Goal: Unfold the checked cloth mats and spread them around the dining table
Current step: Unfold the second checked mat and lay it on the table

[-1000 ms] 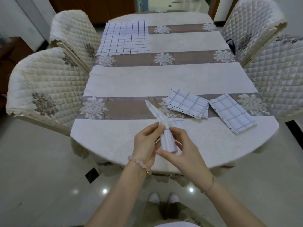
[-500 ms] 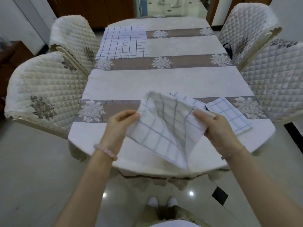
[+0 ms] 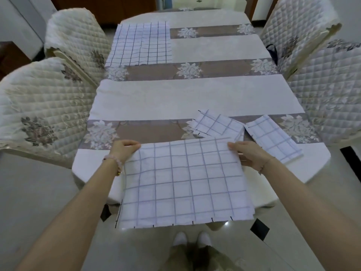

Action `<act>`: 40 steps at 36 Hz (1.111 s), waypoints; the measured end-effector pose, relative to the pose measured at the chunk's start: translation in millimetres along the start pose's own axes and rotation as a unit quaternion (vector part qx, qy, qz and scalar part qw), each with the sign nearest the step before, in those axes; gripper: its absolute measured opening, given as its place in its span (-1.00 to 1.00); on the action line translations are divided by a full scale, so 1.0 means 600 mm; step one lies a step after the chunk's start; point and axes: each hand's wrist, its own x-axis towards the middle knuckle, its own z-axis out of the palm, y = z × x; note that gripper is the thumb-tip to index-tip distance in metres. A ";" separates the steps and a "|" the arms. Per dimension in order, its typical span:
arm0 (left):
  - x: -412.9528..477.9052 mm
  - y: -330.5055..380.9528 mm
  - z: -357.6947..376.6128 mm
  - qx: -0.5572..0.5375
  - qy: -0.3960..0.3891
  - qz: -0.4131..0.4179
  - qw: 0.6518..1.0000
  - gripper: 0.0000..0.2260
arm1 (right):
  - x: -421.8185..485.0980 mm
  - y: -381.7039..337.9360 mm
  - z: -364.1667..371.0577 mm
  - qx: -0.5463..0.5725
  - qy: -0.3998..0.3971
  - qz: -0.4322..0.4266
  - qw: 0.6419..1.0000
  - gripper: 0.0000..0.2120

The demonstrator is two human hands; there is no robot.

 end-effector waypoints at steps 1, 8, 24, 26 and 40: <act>0.004 -0.009 0.009 -0.004 0.018 -0.016 1.000 -0.85 | -0.004 0.008 0.002 0.006 -0.002 0.011 1.000 -0.72; 0.015 -0.044 0.017 0.023 0.080 -0.045 0.996 -0.82 | -0.041 0.074 0.004 -0.051 -0.055 0.044 0.996 -0.78; -0.061 -0.033 0.055 0.288 0.127 0.202 0.927 -0.67 | -0.106 0.138 0.024 -0.041 -0.021 -0.022 0.999 -0.57; -0.116 -0.002 0.091 0.225 0.063 0.271 0.934 -0.74 | -0.116 0.131 0.034 -0.025 -0.025 -0.041 0.999 -0.57; -0.268 0.067 0.180 -0.058 -0.248 0.158 0.954 -0.96 | -0.160 0.094 0.060 0.002 -0.057 -0.146 0.988 -0.72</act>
